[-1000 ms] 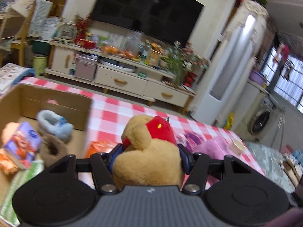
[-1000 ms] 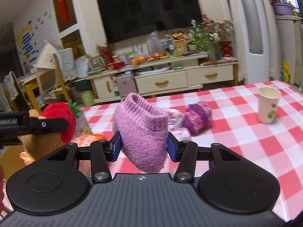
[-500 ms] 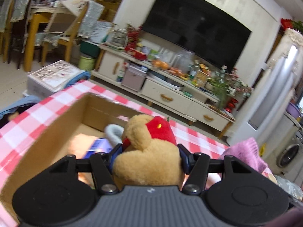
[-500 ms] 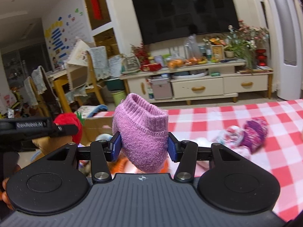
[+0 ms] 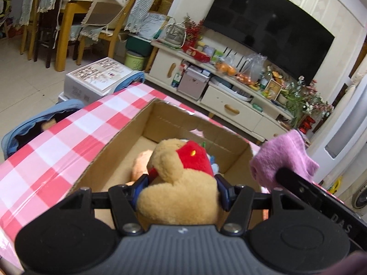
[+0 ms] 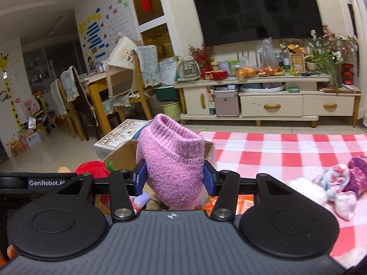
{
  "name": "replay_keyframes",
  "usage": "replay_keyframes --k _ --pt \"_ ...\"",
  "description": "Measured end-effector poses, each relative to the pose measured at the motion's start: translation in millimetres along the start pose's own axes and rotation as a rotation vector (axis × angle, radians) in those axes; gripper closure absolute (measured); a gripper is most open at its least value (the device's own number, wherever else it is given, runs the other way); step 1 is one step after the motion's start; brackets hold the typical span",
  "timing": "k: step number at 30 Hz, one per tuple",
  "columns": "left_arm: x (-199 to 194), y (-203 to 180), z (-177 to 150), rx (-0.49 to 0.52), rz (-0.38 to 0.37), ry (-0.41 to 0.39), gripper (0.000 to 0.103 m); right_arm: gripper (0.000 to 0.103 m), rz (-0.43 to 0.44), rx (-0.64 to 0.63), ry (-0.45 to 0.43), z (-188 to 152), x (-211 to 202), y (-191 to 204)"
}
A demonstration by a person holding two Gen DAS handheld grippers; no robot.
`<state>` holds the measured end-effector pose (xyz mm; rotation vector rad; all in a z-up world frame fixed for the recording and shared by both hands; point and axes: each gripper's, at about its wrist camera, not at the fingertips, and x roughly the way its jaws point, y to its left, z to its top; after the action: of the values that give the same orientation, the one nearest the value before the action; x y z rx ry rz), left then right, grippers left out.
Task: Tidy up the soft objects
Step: 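Open the left tool to drop the teddy bear while the right tool drops the sock, then move both tools back toward the remaining items on the table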
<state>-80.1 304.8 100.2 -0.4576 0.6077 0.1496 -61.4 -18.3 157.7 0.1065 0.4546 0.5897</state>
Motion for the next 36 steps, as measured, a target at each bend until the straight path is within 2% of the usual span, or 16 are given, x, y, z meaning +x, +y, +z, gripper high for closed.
replay_keyframes --k 5,8,10,11,12,20,25,27,36 --pt "-1 6 1 0.010 0.023 -0.001 0.043 0.039 -0.008 -0.044 0.016 1 6 4" --pt "-1 8 2 0.009 0.036 -0.007 0.037 0.034 -0.030 -0.082 0.016 1 6 5" --pt "-2 10 3 -0.001 0.036 -0.007 0.036 0.019 -0.052 -0.107 0.010 2 4 5" --pt "-3 11 3 -0.004 0.033 -0.008 0.035 0.004 -0.056 -0.105 0.003 2 1 4" --pt "-3 11 3 -0.006 0.032 -0.010 0.033 0.003 -0.059 -0.094 -0.002 2 -3 1" --pt "-8 2 3 0.019 0.044 -0.052 0.010 0.000 -0.124 -0.059 -0.051 0 -41 -12" --pt "-9 -5 3 0.039 0.038 -0.070 0.008 0.000 -0.166 -0.058 -0.071 -6 -61 -16" --pt "-10 -6 3 0.033 0.030 -0.074 0.002 0.000 -0.179 -0.063 -0.083 -8 -66 -16" --pt "-13 -17 1 0.026 -0.018 -0.102 0.001 0.000 -0.242 -0.076 -0.116 -17 -76 -21"
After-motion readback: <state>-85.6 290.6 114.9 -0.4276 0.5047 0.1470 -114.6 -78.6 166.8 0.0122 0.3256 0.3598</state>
